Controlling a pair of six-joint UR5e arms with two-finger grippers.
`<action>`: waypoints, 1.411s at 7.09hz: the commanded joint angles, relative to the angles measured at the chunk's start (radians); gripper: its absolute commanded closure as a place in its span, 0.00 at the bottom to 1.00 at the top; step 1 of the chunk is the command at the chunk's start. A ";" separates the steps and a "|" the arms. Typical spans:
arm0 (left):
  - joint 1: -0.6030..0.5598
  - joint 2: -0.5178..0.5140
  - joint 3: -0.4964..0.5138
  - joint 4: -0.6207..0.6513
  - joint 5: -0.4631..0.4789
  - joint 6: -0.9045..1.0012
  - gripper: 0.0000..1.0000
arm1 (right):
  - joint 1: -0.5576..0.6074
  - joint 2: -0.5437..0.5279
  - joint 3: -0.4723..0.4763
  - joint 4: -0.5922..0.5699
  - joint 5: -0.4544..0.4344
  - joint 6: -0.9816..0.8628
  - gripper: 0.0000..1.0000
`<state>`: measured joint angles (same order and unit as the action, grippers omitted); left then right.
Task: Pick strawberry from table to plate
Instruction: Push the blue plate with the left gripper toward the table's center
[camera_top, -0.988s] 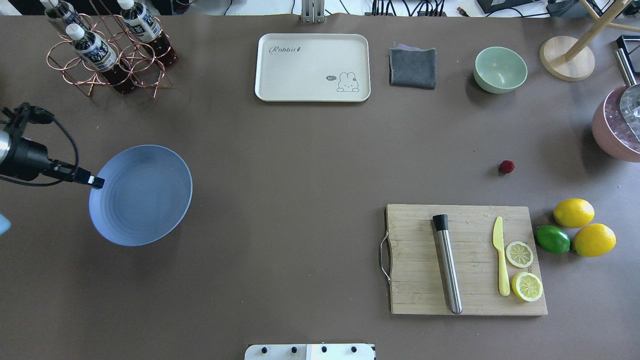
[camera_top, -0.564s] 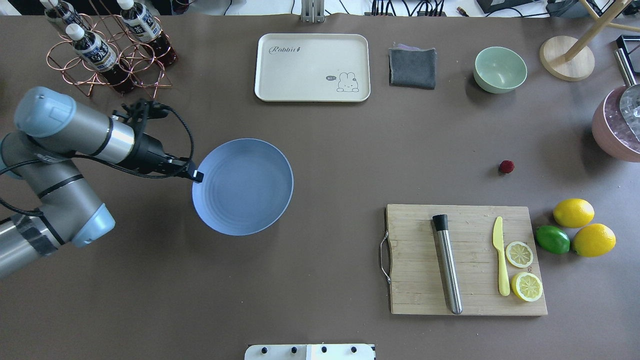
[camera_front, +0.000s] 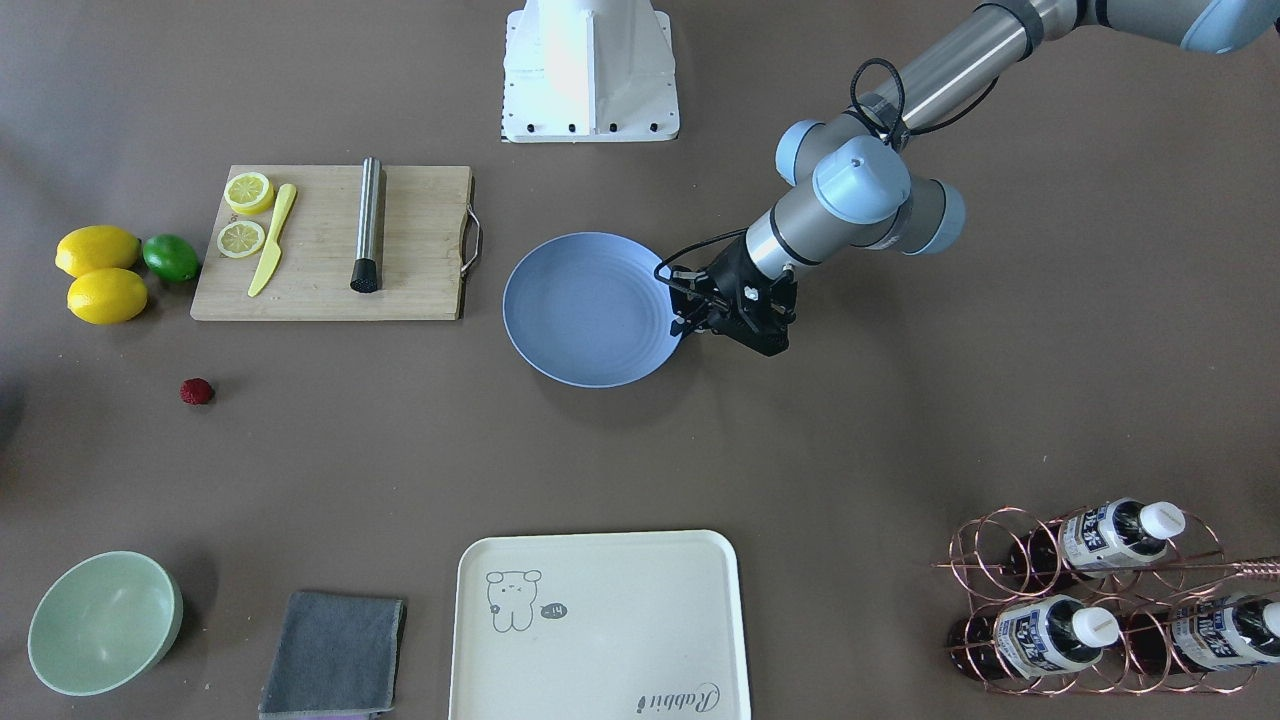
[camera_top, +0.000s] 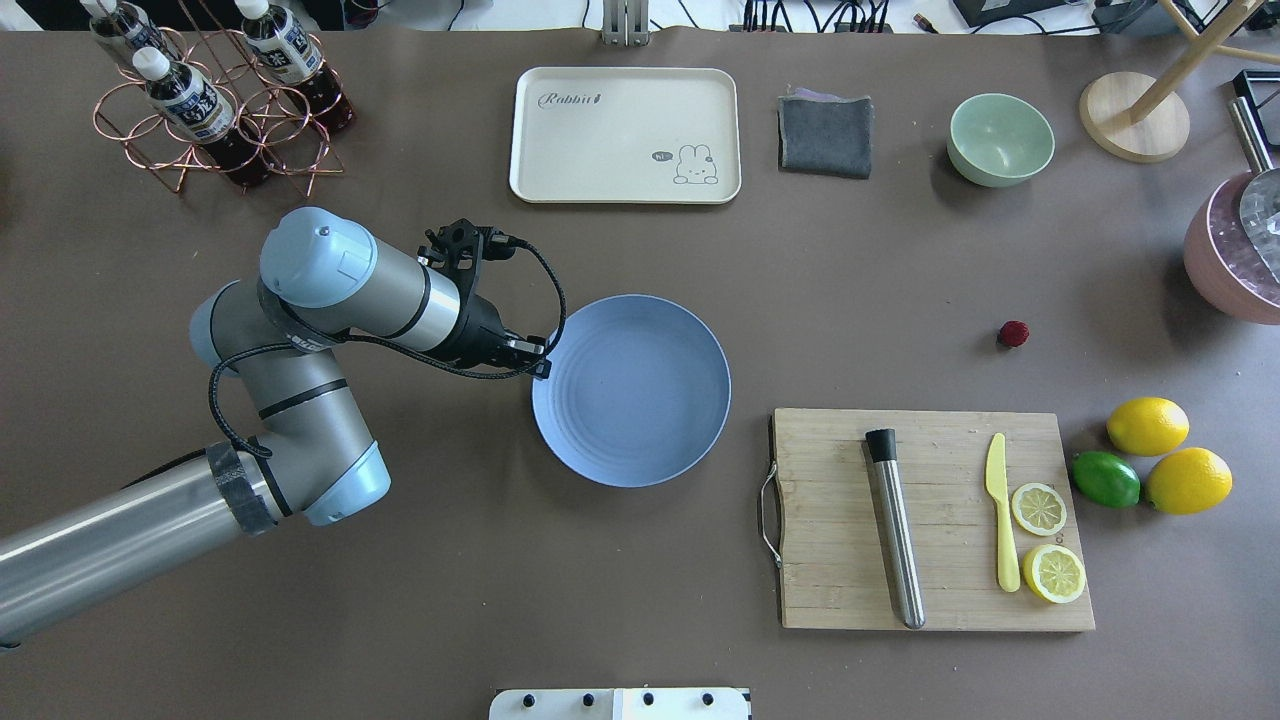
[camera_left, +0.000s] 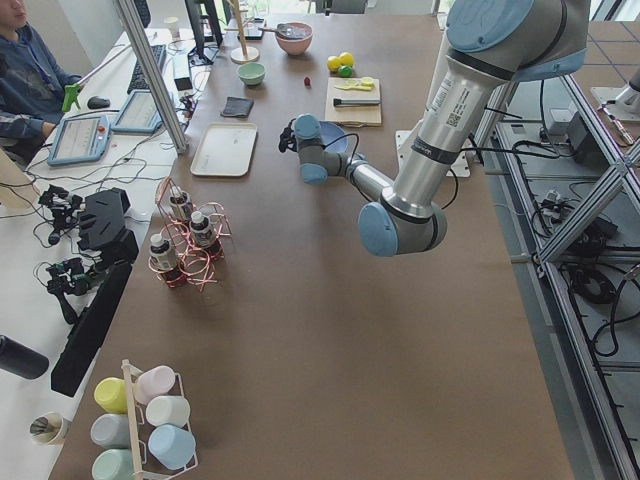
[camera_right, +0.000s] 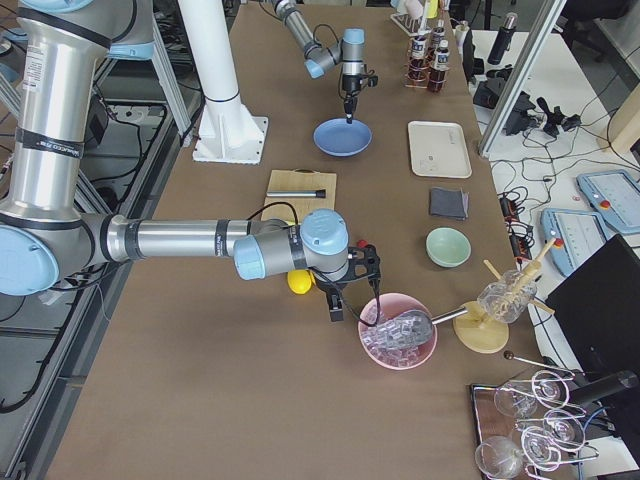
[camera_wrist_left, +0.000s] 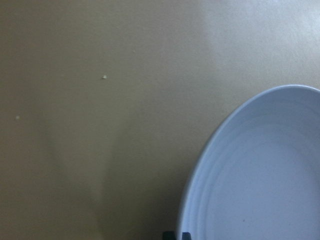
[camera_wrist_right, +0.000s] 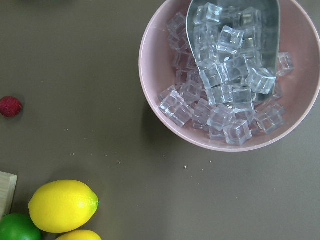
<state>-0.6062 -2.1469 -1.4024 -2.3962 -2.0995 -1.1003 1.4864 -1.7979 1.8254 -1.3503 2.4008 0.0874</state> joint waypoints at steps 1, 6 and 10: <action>-0.015 -0.005 0.011 0.005 0.016 0.040 1.00 | -0.005 0.000 -0.002 -0.001 -0.002 -0.002 0.00; -0.032 0.016 0.019 -0.001 0.030 0.141 0.02 | -0.015 0.002 -0.008 0.002 0.000 0.015 0.00; -0.295 0.210 -0.116 0.005 -0.205 0.276 0.02 | -0.232 0.194 -0.006 0.011 -0.104 0.422 0.00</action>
<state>-0.7896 -2.0080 -1.4806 -2.3924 -2.1984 -0.9000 1.3400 -1.6686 1.8191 -1.3397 2.3586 0.3748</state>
